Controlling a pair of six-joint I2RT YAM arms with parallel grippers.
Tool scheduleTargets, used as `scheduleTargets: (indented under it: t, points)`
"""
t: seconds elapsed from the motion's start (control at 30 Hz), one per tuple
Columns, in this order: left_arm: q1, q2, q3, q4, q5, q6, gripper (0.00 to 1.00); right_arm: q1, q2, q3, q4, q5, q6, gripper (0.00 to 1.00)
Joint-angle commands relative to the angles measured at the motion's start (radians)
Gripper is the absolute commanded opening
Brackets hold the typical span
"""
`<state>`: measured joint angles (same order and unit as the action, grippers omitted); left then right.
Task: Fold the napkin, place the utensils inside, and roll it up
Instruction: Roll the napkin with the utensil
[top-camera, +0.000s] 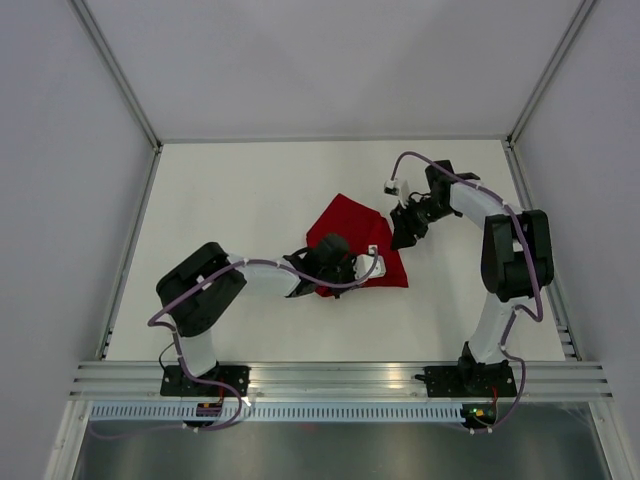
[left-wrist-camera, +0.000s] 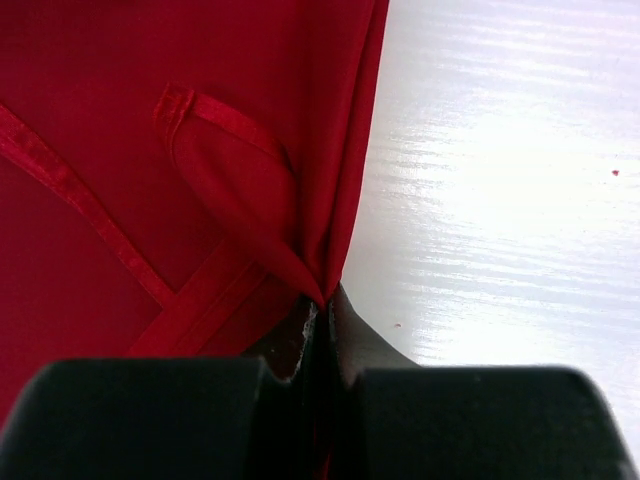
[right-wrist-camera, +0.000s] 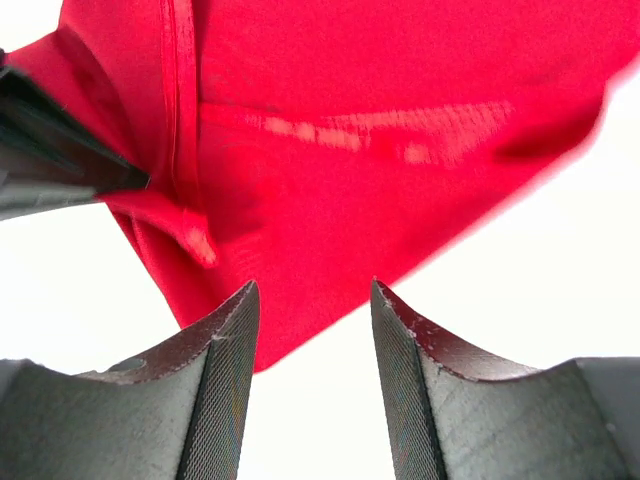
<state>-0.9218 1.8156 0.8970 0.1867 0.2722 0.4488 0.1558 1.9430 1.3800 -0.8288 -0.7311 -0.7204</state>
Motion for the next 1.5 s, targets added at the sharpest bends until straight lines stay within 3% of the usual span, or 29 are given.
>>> scheduleTargets:
  t: [0.0, 0.17, 0.47, 0.73, 1.03, 1.3, 1.47]
  points:
    - [0.047, 0.051, -0.03, -0.064, 0.136, -0.142, 0.02, -0.047, -0.104, -0.071, 0.062, -0.122, -0.059, 0.54]
    - [0.101, 0.083, -0.018, -0.056, 0.255, -0.193, 0.02, -0.064, -0.24, -0.223, 0.086, -0.163, -0.21, 0.53]
    - [0.17, 0.149, -0.003, -0.021, 0.415, -0.28, 0.02, -0.029, -0.459, -0.452, 0.282, -0.18, -0.252, 0.61]
    - [0.179, 0.166, -0.021, 0.028, 0.44, -0.294, 0.02, 0.206, -0.558, -0.63, 0.534, 0.027, -0.228, 0.7]
    - [0.179, 0.166, -0.052, 0.048, 0.443, -0.289, 0.02, 0.297, -0.497, -0.615, 0.582, 0.064, -0.241, 0.76]
    - [0.179, 0.168, -0.052, 0.059, 0.455, -0.286, 0.02, 0.329, -0.458, -0.616, 0.583, 0.078, -0.263, 0.76]
    - [0.181, 0.168, -0.05, 0.063, 0.463, -0.285, 0.02, 0.337, -0.435, -0.593, 0.551, 0.096, -0.278, 0.71]
